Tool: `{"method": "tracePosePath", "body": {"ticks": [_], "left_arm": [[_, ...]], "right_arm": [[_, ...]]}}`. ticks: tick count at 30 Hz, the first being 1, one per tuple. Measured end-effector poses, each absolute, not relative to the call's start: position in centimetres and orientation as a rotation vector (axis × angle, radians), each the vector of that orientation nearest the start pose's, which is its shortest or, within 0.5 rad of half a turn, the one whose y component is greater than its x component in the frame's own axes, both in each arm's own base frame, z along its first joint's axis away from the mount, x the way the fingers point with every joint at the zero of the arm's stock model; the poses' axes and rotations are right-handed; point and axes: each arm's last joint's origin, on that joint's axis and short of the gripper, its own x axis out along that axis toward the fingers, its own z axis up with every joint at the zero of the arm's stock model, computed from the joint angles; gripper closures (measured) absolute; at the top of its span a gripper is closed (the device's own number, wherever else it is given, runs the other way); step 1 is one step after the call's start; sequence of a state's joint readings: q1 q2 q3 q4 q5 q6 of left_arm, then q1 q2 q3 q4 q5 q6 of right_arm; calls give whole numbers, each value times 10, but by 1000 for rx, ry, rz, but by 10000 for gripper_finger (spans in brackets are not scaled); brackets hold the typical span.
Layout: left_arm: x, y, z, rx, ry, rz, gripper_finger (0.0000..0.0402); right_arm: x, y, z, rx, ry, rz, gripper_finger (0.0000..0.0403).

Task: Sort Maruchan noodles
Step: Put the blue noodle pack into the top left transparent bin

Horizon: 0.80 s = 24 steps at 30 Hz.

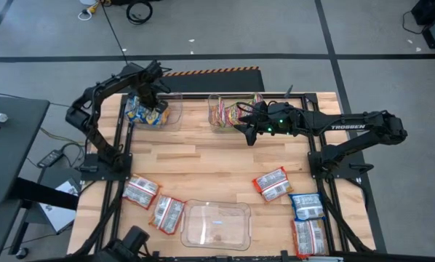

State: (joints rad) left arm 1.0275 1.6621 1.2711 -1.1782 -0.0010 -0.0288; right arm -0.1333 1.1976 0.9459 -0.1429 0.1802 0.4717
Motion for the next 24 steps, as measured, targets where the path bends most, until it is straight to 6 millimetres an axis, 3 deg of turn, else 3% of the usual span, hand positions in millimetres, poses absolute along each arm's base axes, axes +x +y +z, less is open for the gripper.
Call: {"method": "tracePosePath", "body": {"ticks": [6,13,17,24], "left_arm": [[149,241,248,-883,1323,757,326],[139,215,289,-884,1108,670,258],[138,192,319,-846,939,607,249],[151,148,363,-668,660,525,250]], "right_arm": [[262,-40,309,452,316,-397,189],[262,-40,309,452,316,-397,189],[262,-40,311,456,300,-394,189],[268,-42,327,444,111,-376,189]]}}
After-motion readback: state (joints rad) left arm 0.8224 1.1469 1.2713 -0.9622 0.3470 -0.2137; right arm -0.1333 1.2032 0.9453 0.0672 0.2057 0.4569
